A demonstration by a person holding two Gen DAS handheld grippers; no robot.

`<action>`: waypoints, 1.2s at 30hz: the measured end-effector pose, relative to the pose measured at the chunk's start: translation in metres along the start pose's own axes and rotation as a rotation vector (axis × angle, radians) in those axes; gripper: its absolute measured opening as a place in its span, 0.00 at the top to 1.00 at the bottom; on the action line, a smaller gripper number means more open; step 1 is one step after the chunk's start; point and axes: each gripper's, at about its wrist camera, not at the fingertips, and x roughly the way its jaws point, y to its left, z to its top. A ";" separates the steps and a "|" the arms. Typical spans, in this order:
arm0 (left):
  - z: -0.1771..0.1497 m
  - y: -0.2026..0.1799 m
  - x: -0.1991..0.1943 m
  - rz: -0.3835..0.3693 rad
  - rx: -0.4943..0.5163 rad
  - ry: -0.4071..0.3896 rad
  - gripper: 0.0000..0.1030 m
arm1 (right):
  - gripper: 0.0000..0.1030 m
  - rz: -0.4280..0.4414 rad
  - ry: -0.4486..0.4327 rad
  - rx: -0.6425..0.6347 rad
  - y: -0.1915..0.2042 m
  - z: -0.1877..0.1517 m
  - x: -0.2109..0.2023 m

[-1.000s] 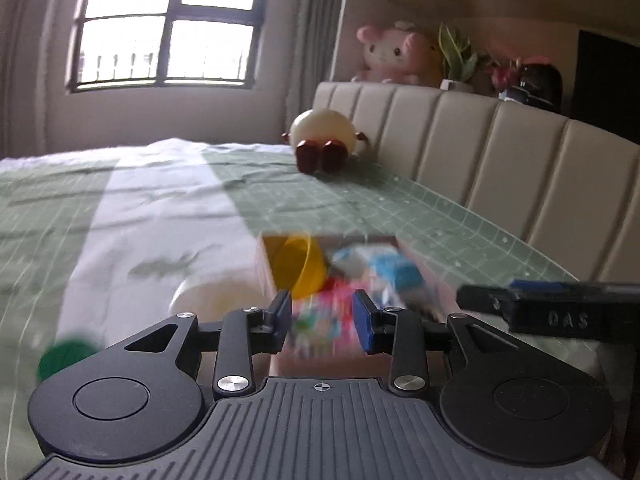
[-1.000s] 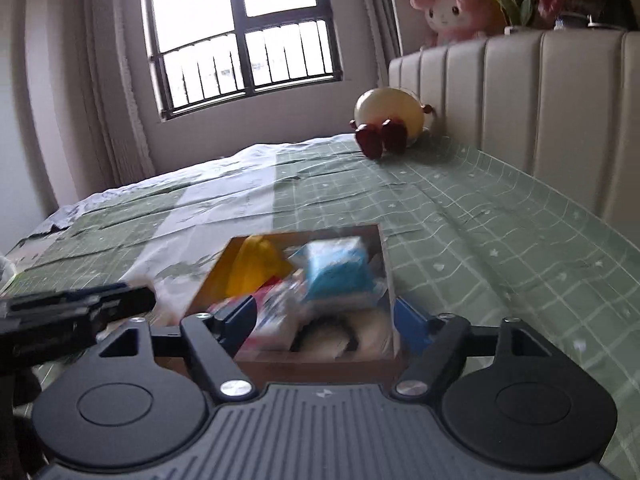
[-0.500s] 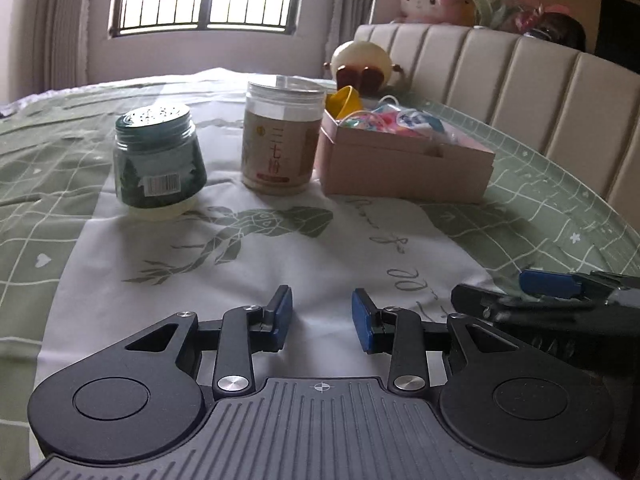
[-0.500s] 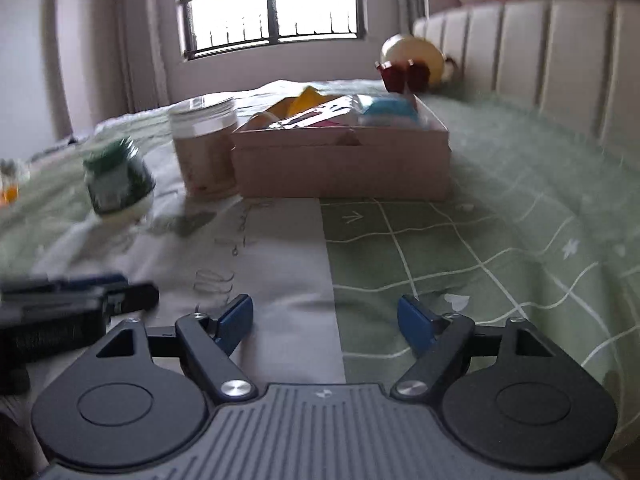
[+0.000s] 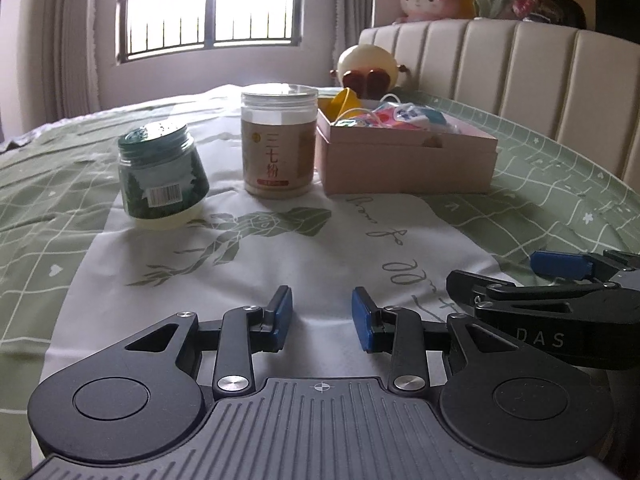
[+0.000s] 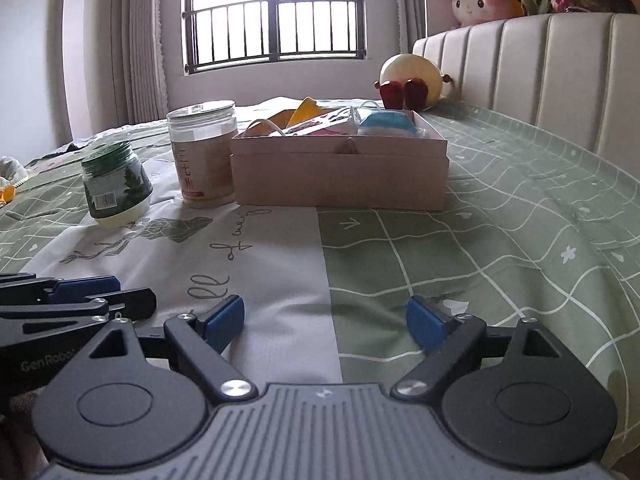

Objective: Organize soft objects

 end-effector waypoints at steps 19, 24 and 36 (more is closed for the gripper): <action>-0.002 -0.003 0.000 0.020 0.011 -0.008 0.64 | 0.14 0.013 -0.020 -0.003 0.000 -0.003 -0.004; -0.002 -0.003 0.000 0.020 0.013 -0.009 0.65 | 0.14 0.013 -0.020 -0.003 0.000 -0.003 -0.004; -0.002 -0.004 0.000 0.023 0.017 -0.012 0.65 | 0.14 0.015 -0.023 -0.004 0.000 -0.004 -0.004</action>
